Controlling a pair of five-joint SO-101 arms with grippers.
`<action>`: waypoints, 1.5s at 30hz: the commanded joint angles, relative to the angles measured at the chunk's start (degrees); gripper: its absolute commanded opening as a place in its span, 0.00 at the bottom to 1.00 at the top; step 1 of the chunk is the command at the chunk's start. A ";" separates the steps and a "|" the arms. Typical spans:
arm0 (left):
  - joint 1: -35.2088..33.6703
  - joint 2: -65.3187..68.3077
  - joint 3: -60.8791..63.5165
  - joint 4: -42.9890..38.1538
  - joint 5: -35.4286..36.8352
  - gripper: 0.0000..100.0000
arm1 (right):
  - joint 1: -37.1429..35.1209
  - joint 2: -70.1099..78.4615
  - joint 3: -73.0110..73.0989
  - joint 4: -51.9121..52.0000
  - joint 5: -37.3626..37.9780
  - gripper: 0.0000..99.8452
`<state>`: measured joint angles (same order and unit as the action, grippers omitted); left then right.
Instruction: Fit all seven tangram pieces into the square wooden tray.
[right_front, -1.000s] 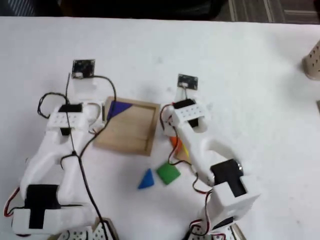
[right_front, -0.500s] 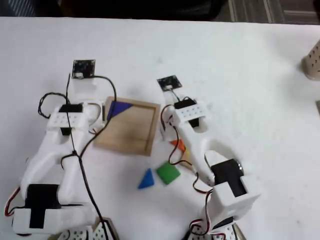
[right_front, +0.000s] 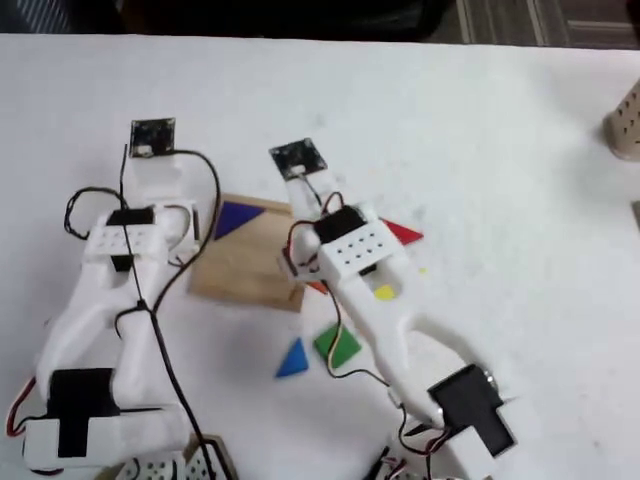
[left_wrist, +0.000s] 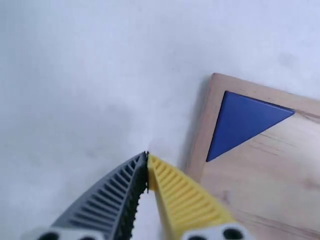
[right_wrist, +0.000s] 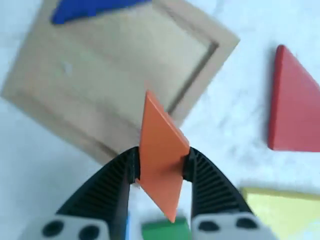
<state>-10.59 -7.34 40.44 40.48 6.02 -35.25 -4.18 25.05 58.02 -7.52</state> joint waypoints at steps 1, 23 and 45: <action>-0.92 -2.95 -0.53 -2.99 -0.09 0.02 | -2.68 -3.03 -2.02 -7.16 -2.46 0.02; -0.92 -2.95 -0.44 -2.37 -0.26 0.02 | -3.47 17.45 -24.70 7.69 -4.31 0.20; 11.91 -3.38 -0.44 8.09 -9.85 0.02 | 14.99 5.23 -7.74 -1.01 -2.73 0.02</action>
<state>-2.42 -7.34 40.44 46.81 -0.22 -21.27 4.26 17.49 59.52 -9.54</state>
